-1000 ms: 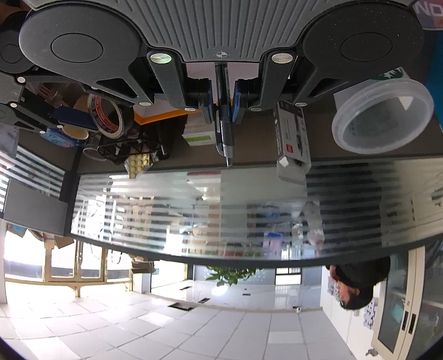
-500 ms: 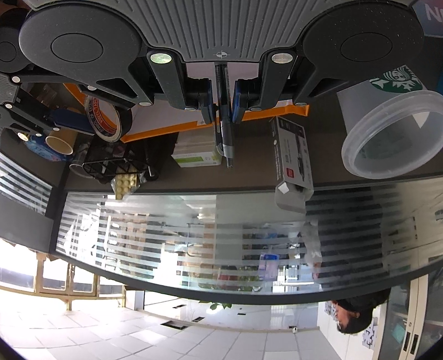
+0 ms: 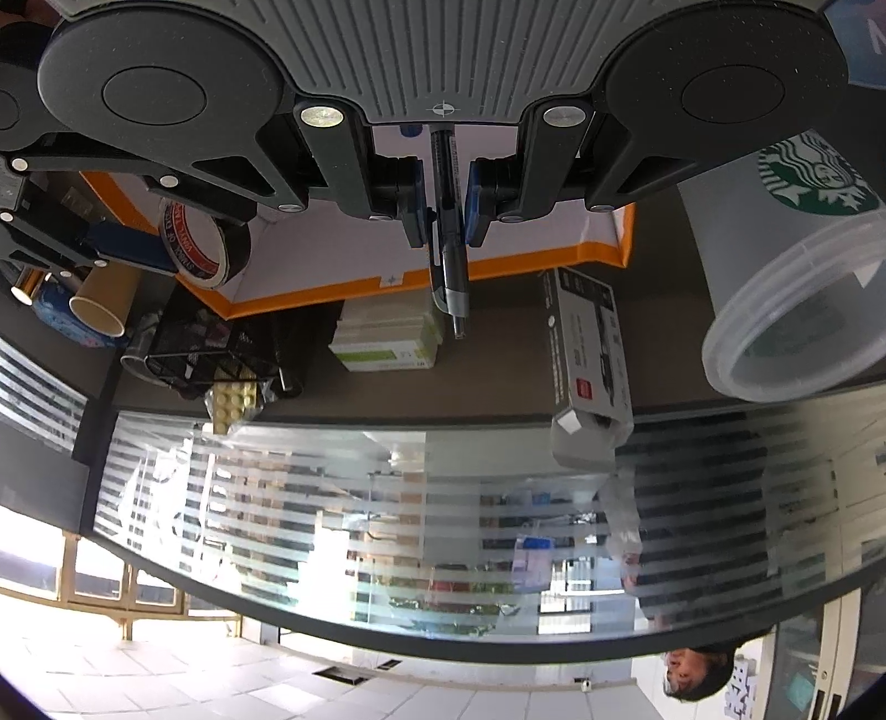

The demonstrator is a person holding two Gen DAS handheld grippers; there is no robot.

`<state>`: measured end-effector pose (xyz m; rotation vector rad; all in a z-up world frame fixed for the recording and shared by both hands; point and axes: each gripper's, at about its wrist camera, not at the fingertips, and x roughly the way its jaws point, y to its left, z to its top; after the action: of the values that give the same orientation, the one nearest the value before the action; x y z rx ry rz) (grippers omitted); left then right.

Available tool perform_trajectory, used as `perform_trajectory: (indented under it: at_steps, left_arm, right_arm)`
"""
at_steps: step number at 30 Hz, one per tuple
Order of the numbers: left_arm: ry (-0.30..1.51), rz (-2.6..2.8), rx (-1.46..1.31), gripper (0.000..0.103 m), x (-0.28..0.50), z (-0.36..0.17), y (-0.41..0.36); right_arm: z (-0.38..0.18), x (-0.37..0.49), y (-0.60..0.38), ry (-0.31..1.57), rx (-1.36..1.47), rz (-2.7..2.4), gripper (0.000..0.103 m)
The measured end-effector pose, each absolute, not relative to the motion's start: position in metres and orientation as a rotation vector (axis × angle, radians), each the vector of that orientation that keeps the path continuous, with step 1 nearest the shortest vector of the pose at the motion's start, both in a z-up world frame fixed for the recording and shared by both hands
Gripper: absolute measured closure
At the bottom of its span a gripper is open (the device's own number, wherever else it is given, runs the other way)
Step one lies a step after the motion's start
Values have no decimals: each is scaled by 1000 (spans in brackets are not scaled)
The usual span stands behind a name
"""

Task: Organize rigid objects
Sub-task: 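Release the black pen into the box with the left tool while the right tool lowers the tape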

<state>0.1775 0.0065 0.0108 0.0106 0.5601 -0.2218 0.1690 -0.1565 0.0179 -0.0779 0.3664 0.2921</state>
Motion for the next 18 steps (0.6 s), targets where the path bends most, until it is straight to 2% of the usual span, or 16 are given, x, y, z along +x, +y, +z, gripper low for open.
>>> perform_trajectory:
  at_steps: [18]
  left_arm:
    - [624,-250,9,91,177,-10,4]
  right_arm:
    - [3,181,-159,457,-75,307,50]
